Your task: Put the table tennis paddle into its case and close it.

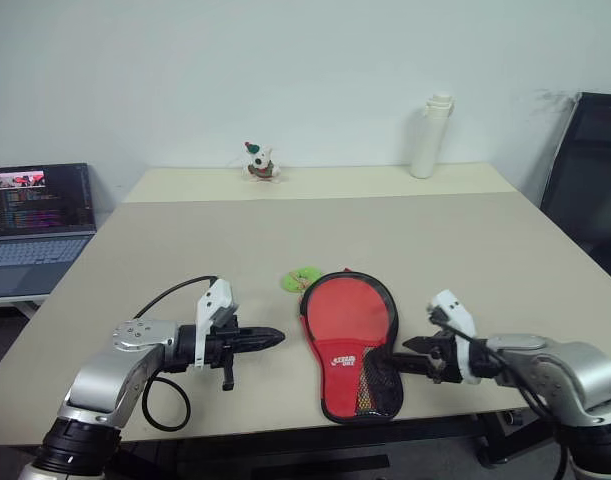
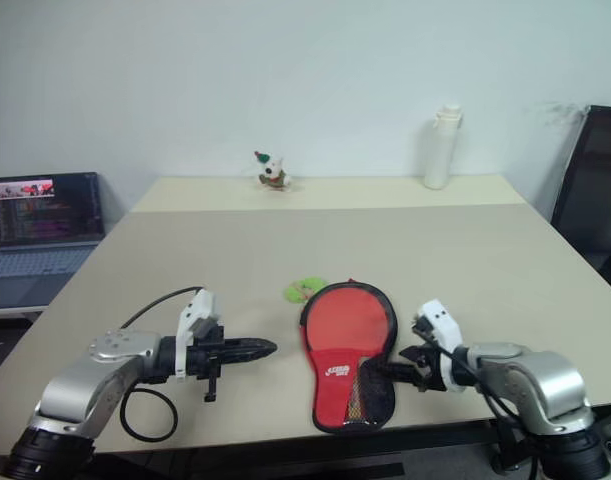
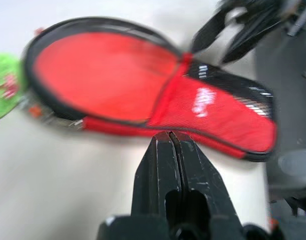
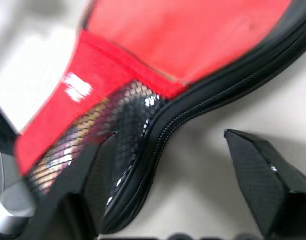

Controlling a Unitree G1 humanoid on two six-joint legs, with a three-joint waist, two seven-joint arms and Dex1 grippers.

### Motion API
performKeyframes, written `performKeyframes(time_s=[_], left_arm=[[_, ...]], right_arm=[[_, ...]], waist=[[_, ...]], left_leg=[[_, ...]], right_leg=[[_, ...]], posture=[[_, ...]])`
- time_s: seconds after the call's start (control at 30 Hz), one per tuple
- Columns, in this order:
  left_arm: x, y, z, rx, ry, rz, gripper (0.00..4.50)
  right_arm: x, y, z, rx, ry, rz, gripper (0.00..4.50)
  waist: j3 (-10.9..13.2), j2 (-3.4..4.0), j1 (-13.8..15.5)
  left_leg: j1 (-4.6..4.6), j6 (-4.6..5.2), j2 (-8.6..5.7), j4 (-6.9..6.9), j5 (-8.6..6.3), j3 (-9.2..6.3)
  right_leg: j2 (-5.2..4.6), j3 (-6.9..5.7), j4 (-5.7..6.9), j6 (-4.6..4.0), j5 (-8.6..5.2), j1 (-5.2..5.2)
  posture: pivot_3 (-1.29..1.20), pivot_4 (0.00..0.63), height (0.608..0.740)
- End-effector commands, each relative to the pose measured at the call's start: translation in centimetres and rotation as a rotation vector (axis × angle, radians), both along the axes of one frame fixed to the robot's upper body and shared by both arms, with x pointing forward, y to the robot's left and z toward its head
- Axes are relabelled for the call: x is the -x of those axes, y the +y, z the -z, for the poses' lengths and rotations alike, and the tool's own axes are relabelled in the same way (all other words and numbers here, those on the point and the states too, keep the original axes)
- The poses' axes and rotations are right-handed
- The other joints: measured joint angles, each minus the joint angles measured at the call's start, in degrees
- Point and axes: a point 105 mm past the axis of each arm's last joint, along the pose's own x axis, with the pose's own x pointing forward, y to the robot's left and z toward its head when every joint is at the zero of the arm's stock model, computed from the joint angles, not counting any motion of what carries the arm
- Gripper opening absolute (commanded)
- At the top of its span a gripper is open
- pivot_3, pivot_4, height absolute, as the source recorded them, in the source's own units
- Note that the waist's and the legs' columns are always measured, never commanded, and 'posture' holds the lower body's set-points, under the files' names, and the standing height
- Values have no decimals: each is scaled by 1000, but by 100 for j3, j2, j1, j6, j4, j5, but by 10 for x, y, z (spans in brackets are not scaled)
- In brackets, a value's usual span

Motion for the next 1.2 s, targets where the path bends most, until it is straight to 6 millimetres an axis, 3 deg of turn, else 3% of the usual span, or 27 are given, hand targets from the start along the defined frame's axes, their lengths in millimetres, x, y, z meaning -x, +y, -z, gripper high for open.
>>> performKeyframes(time_s=[0.03, 0.13, 0.23, 0.47, 0.8, 1.07, 1.2], left_arm=[[-31, 6, -11, -33, -113, -138, 180], [-58, 10, -17, -6, -148, -256, 945], [-82, 9, -19, 20, -139, -346, 2032], [-115, -7, -9, 26, -77, -394, 4444], [-141, -25, 10, -24, 23, -422, 4444], [-142, -22, 31, -90, 53, -451, 4444], [-141, -22, 33, -79, 57, -449, 4444]], right_arm=[[-4, -4, -31, -49, -138, -9, 3611], [-8, -3, -39, -59, -180, -1, 3629], [-13, 0, -44, -67, -211, 8, 3629], [-13, 13, -46, -72, -233, -13, 3629], [-12, 27, -51, -62, -294, -50, 3629], [-16, 36, -67, -74, -378, -57, 3629], [-19, 50, -83, -115, -442, -88, 3629]], waist=[[0, 0, 18], [0, -1, 34], [0, -1, 45], [0, -2, 56], [0, -4, 49], [-1, -5, 46], [-2, -6, 46]], left_leg=[[1, 0, -1, 0, 0, -1], [2, 0, -2, 0, 0, 0], [-3, 0, -4, 1, 0, 0], [-8, 0, -8, 0, 0, -2], [-11, 0, -15, 1, 0, -2], [-5, 0, -14, 2, 0, -1], [-1, 0, -13, 4, 0, -2]], right_leg=[[0, -1, 2, 0, 0, 1], [2, 0, 2, 0, 0, 2], [3, 0, 0, 0, 1, 1], [1, -2, -5, 0, 1, 0], [4, -5, -5, 0, 1, -1], [4, -4, 3, 0, 1, 1], [4, -5, 7, 0, 2, 4]], posture=[[0, 150, 740], [0, 150, 740], [0, 150, 740], [0, 150, 740], [0, 150, 740], [0, 150, 740], [0, 150, 740]])
